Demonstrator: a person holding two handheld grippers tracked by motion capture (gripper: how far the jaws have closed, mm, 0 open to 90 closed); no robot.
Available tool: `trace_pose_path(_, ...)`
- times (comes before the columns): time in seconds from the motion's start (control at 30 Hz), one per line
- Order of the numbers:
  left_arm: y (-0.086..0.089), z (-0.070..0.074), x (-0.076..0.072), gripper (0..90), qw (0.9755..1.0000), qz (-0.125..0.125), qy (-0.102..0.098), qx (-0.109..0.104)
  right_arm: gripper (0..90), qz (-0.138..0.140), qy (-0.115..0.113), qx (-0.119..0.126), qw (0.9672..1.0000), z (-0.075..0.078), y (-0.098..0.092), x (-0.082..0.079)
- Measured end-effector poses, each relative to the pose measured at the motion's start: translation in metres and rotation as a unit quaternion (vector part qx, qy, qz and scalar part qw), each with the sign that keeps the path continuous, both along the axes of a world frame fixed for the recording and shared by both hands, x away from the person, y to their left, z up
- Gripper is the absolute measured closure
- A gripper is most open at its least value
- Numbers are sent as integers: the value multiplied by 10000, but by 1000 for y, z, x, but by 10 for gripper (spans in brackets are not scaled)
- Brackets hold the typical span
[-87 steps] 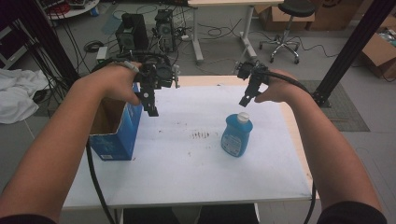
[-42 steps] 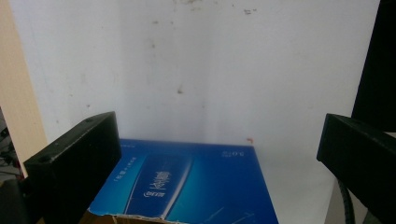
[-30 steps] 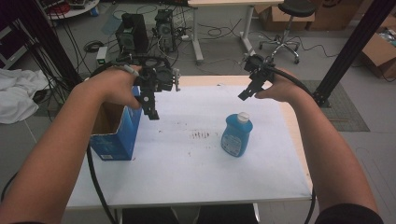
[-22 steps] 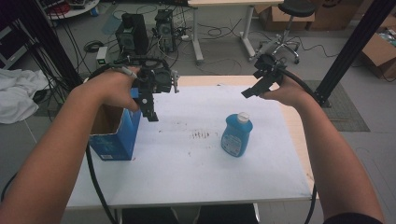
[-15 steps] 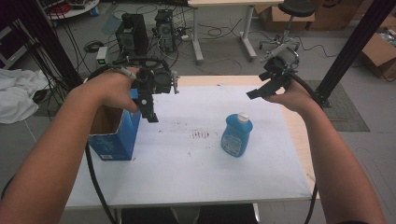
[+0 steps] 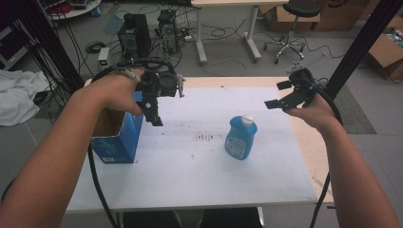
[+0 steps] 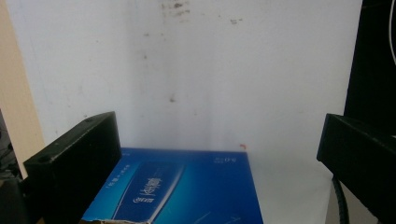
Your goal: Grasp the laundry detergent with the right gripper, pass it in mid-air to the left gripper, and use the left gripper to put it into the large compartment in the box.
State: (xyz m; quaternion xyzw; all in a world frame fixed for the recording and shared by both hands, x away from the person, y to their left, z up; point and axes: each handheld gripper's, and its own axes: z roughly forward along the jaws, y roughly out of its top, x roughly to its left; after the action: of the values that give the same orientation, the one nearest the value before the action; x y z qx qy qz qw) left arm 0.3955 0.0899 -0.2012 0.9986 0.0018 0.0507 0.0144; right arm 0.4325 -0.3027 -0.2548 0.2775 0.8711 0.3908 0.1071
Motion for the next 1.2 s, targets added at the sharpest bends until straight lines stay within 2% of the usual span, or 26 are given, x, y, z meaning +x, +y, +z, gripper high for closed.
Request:
trace_pose_path(0.2, -1, 0, -3, 1, 10000, -76, -1, 8, 0, 158, -128, 100, 9997, -7, -4, -20)
trace_pose_path(0.5, 0, 1, -5, 1, 9999, -135, -26, -22, 0, 208, -240, 233, 9992, -23, -17, -50)
trace_pose_path(0.57, 0, 1, -5, 1, 9999, -155, -38, -41, 0, 210, -231, 239, 9992, -25, -18, -52)
trace_pose_path(0.63, 0, 0, -4, 1, 9998, -168, -36, -30, 0, 220, -231, 273, 9991, -34, -20, -60)
trace_pose_path(0.97, -1, 2, -7, 1, 9996, -240, -103, -60, 0, 326, -167, 412, 9985, -62, -16, -73)
trace_pose_path(1.03, -1, 2, -9, 1, 9996, -240, -113, -51, 0, 311, -181, 451, 9983, -73, -13, -77)
trace_pose_path(1.2, -1, 3, -10, 1, 9996, -266, -106, -34, 0, 358, -160, 425, 9983, -85, -6, -81)
